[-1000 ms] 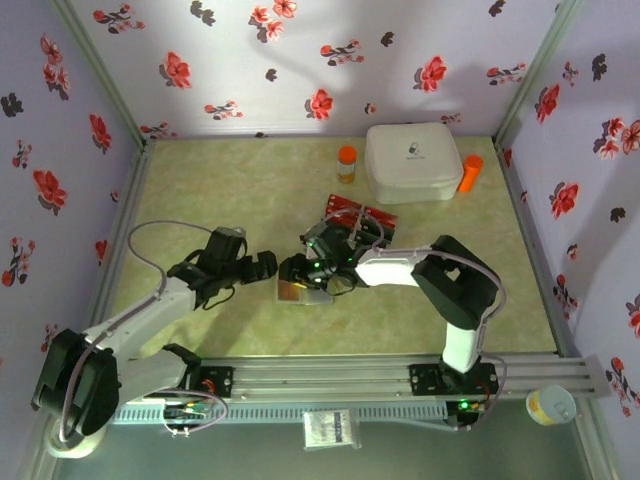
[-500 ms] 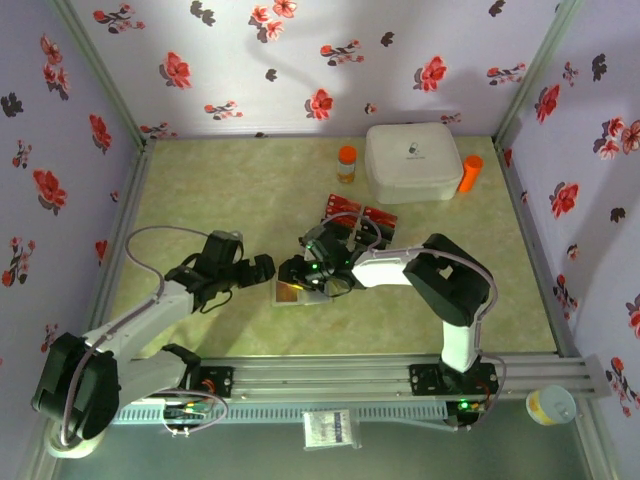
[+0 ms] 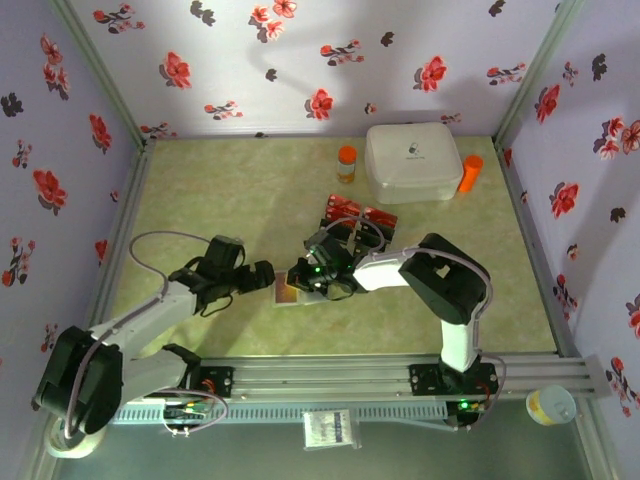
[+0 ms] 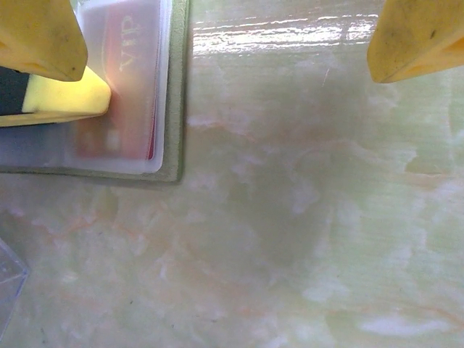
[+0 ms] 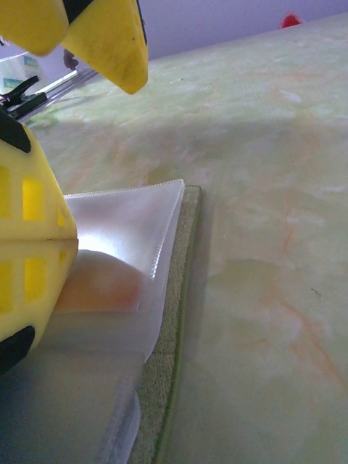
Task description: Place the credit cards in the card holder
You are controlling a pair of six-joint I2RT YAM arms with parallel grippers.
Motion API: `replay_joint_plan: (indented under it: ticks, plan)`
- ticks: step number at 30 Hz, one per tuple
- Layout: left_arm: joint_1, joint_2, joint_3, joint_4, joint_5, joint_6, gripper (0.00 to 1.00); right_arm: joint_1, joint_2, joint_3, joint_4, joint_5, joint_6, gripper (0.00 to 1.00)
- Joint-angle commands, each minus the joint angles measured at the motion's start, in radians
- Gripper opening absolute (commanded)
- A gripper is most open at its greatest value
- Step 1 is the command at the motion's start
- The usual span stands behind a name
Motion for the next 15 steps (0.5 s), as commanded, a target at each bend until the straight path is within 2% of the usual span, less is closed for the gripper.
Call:
replay_joint_plan:
  ticks: [1,15]
  plan:
    - [-0.007,0.021,-0.025,0.002,0.002,-0.002,1.0,-0.008,0.026,-0.011,0.015,0.024,0.017,0.0]
    - [-0.123,0.113,-0.008,0.031,-0.079,0.006,1.0,-0.009,0.027,-0.021,0.039,0.021,0.038,0.0]
